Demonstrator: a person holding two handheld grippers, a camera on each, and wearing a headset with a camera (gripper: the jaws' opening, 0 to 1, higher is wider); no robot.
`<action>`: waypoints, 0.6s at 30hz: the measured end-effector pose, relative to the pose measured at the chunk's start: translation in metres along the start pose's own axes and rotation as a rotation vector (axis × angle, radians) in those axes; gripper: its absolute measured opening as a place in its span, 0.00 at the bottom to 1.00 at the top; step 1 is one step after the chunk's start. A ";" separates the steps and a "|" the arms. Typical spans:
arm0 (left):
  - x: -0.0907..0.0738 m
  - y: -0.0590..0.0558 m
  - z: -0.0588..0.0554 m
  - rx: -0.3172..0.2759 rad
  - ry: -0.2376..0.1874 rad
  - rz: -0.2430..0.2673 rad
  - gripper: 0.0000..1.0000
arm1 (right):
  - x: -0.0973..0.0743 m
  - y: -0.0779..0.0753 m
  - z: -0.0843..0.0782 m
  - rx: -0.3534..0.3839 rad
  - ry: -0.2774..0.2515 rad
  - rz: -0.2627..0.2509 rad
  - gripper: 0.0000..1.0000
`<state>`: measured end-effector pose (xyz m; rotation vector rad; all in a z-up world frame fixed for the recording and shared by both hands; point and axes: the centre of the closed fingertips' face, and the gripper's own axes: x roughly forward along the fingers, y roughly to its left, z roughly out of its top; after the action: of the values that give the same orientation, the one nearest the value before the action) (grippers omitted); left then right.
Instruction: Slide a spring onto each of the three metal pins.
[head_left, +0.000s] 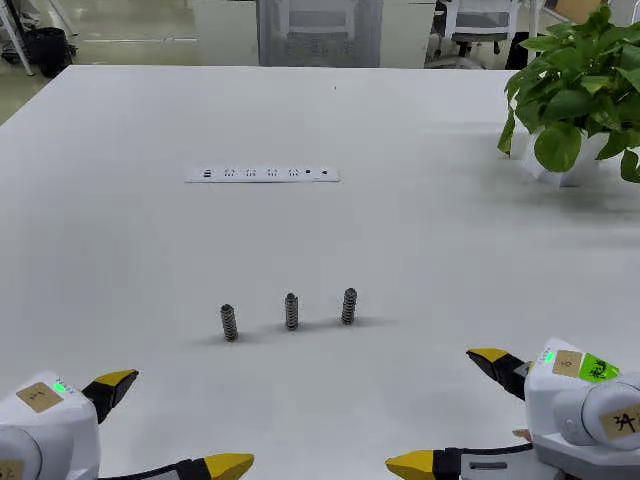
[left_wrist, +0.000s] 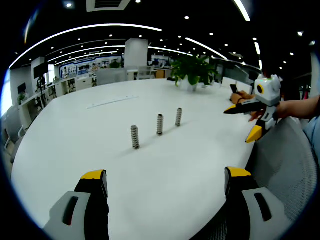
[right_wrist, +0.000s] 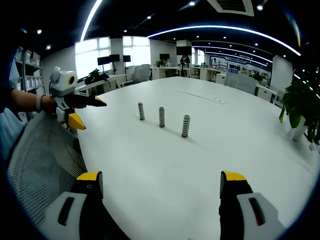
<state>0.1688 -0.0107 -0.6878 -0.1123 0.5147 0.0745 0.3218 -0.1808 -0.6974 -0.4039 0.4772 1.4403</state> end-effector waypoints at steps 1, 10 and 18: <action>0.000 0.000 0.000 0.001 0.002 0.000 0.99 | 0.000 0.000 -0.001 0.000 0.001 0.000 0.99; 0.000 -0.002 0.001 0.002 0.005 -0.002 0.99 | 0.000 0.000 0.000 -0.001 0.000 -0.002 0.99; 0.000 -0.002 -0.002 0.003 0.009 -0.005 0.99 | -0.001 0.000 0.001 0.000 -0.001 -0.003 0.99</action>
<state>0.1686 -0.0126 -0.6891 -0.1110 0.5233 0.0679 0.3216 -0.1810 -0.6958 -0.4037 0.4762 1.4376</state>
